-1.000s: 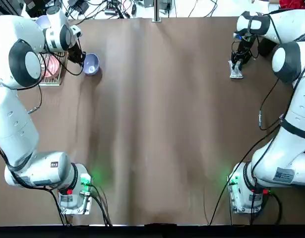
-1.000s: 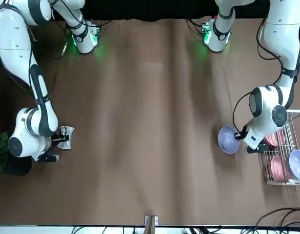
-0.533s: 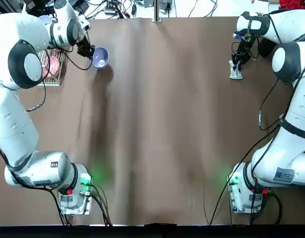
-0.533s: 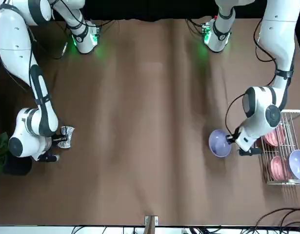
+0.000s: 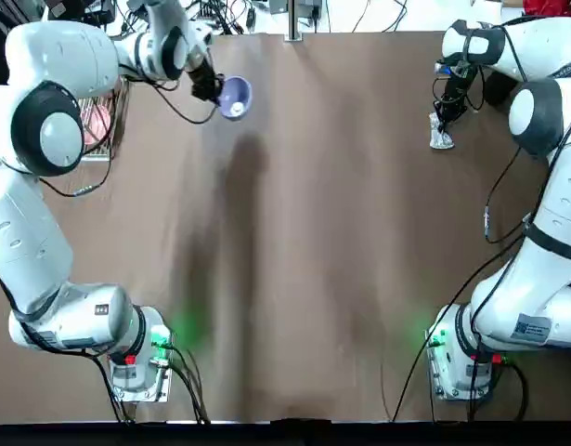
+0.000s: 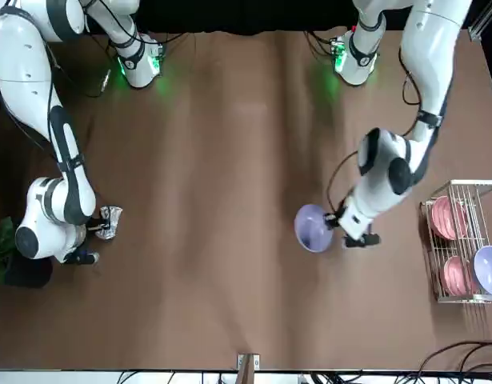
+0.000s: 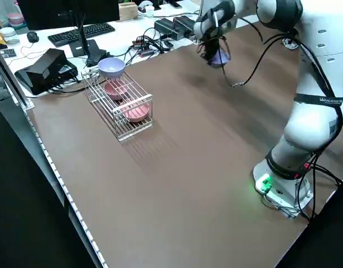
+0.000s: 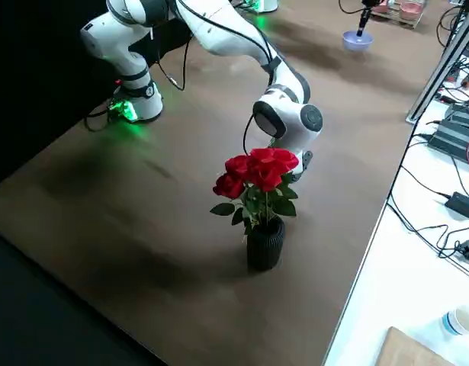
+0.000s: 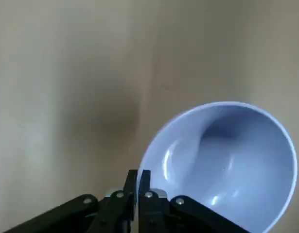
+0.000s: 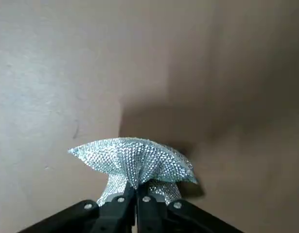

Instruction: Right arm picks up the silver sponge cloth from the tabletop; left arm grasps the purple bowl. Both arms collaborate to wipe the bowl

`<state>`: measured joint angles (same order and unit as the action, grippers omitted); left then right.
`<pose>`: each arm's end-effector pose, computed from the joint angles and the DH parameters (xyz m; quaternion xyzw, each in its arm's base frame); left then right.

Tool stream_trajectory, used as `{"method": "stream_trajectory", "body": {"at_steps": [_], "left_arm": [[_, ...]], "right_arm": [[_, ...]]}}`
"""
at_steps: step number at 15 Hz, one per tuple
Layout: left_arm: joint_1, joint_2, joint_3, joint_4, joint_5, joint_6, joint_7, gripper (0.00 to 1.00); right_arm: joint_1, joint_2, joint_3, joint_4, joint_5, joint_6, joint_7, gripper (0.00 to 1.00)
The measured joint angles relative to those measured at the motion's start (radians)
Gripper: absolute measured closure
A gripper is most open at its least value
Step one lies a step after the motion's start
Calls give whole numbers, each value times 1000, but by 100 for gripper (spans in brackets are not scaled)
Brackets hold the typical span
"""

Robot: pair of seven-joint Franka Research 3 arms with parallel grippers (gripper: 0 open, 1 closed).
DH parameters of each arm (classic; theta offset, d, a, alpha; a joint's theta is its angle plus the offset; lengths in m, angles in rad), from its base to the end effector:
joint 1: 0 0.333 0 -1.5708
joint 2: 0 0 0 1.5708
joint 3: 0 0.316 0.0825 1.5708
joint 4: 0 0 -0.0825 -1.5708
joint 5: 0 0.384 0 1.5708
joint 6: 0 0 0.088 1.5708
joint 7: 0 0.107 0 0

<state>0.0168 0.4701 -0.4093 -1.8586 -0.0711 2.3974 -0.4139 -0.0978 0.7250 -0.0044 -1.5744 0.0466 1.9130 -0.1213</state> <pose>0.6067 -0.2309 0.2953 0.9903 0.0600 0.0020 0.1255 0.6509 -0.0631 0.1885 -0.9812 0.0023 0.1887 0.0398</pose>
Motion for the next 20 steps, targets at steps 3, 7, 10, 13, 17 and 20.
{"method": "stream_trajectory", "body": {"at_steps": [3, 7, 10, 13, 17, 20], "left_arm": [[-122, 32, -29, 43, 0, -2, -123, 95], [-285, 134, -24, 167, 0, -51, -240, 95], [-391, 212, 11, 291, 2, -87, -325, 95], [-537, 298, 128, 397, 2, -95, -396, 95], [-631, 393, 212, 484, 2, -92, -434, 95], [-646, 412, 229, 514, 2, -84, -448, 95]], "right_arm": [[10, -18, 9, 21, 102, -62, 16, 97], [38, -90, 23, 49, 224, -159, 123, 97], [87, -129, 56, 57, 285, -192, 264, 97], [156, -136, 96, 64, 338, -194, 376, 97], [255, -136, 107, 76, 412, -193, 438, 97], [311, -136, 108, 92, 421, -191, 459, 97]]}}
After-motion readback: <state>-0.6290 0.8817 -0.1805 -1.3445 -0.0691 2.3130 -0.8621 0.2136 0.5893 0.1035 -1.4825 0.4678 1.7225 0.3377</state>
